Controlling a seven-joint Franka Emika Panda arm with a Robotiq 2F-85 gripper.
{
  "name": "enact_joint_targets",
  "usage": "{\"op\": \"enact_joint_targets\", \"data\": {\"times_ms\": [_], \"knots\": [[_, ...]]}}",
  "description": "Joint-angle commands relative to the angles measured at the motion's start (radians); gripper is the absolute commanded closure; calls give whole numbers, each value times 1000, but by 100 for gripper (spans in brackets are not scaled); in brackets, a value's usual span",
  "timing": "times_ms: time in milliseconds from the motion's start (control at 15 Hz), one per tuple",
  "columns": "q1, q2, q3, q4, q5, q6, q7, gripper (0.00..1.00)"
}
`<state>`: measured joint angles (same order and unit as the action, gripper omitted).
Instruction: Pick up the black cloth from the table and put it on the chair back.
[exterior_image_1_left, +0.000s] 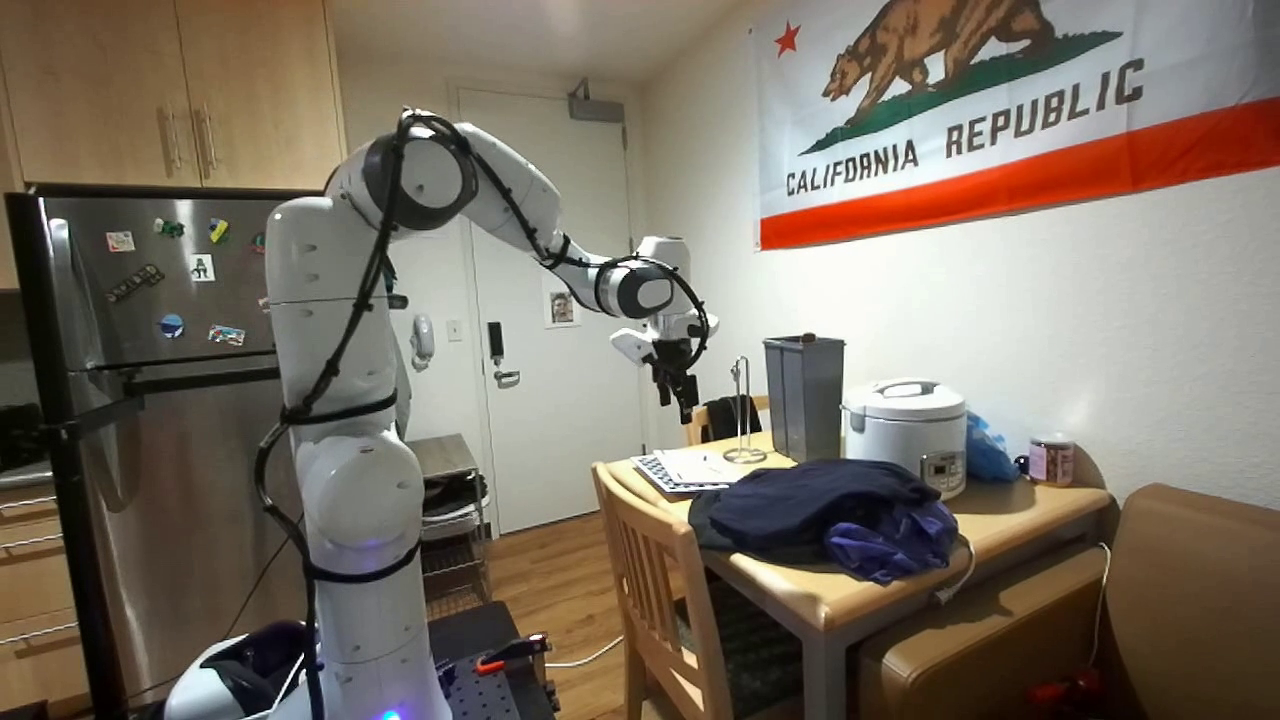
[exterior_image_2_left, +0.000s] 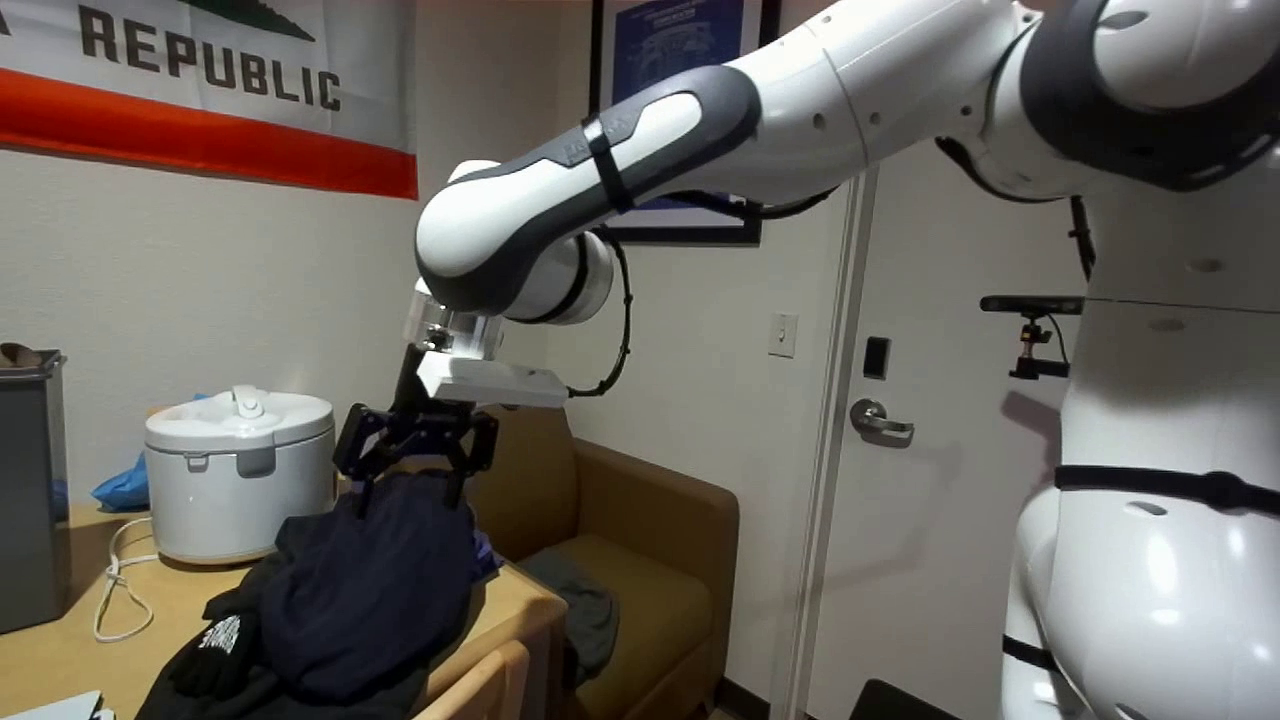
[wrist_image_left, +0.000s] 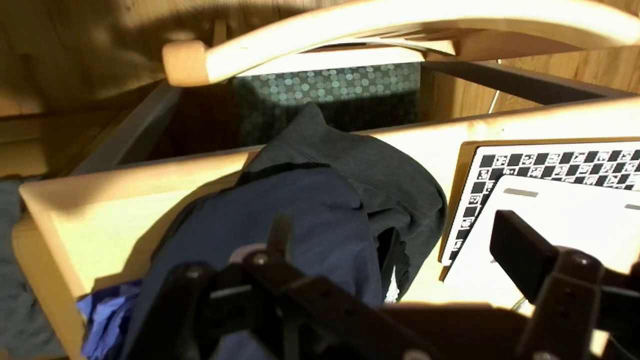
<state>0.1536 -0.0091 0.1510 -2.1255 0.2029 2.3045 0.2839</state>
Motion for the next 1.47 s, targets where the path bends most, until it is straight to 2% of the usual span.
{"op": "enact_joint_targets", "data": {"times_ms": [0, 67, 133, 400, 467, 600, 733, 933, 1267, 1400], "knots": [[6, 113, 4, 120, 20, -40, 119, 0], [5, 116, 7, 127, 49, -32, 40, 0], [6, 91, -1, 75, 10, -4, 72, 0], [11, 119, 0, 112, 24, -3, 56, 0], [8, 123, -1, 105, 54, 34, 68, 0], [12, 143, -10, 102, 57, 93, 175, 0], [10, 165, -14, 94, 107, 139, 232, 0], [18, 203, -35, 76, 105, 213, 365, 0], [50, 268, -125, -9, -55, 410, 657, 0], [86, 310, -189, -24, -153, 476, 808, 0]]}}
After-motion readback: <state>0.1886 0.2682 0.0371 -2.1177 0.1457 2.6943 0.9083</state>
